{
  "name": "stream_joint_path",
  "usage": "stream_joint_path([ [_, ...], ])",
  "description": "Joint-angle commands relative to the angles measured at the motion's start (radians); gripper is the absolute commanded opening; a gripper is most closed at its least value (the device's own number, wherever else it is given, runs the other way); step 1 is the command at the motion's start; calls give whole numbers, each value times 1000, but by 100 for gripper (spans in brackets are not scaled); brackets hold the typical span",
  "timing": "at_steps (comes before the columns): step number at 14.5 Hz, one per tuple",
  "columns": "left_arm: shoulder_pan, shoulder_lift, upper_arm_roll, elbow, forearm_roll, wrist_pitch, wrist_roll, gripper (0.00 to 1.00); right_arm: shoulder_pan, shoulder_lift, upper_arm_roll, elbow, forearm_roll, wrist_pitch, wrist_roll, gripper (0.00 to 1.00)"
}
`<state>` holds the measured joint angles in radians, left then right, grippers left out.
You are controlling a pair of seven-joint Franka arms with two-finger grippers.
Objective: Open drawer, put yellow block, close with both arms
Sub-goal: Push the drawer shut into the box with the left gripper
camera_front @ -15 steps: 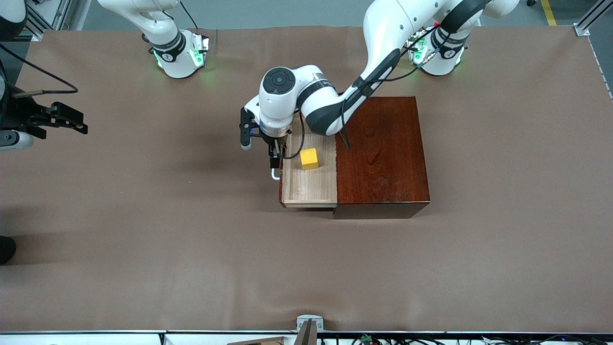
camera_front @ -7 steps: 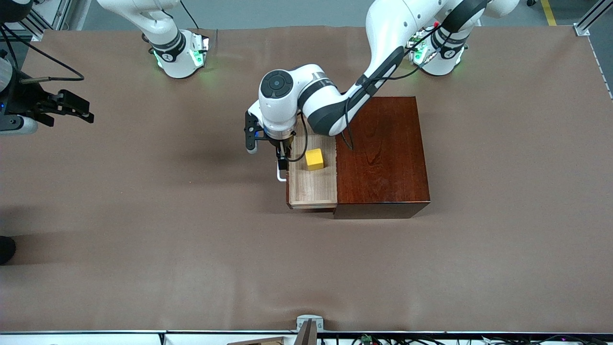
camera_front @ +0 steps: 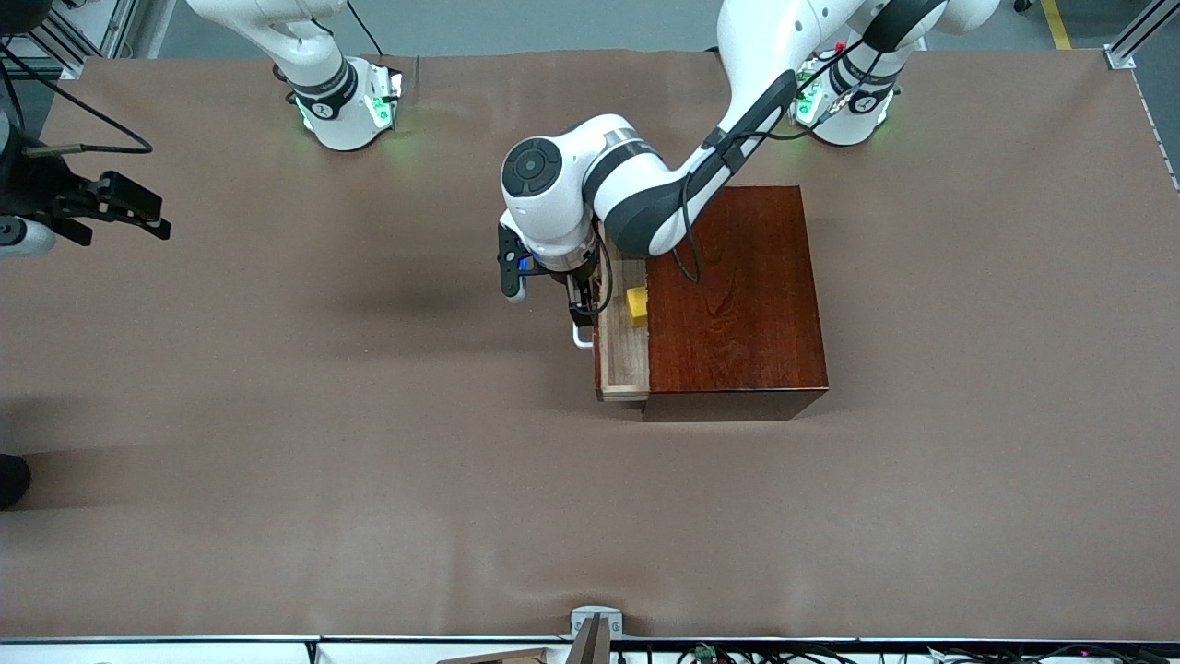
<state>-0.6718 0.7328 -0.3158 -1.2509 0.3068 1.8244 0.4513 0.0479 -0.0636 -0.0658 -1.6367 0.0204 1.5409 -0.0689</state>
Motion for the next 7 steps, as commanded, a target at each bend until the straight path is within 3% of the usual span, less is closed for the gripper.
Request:
stream_joint_path([
  [1,0,-41,11,-30,70,-63,4,100,4,-13,-6,15,-25,-10,11,100],
  [7,3,-32,27,-41,80,-134,3,100,9,-12,-6,18,-17,-5,15,100],
])
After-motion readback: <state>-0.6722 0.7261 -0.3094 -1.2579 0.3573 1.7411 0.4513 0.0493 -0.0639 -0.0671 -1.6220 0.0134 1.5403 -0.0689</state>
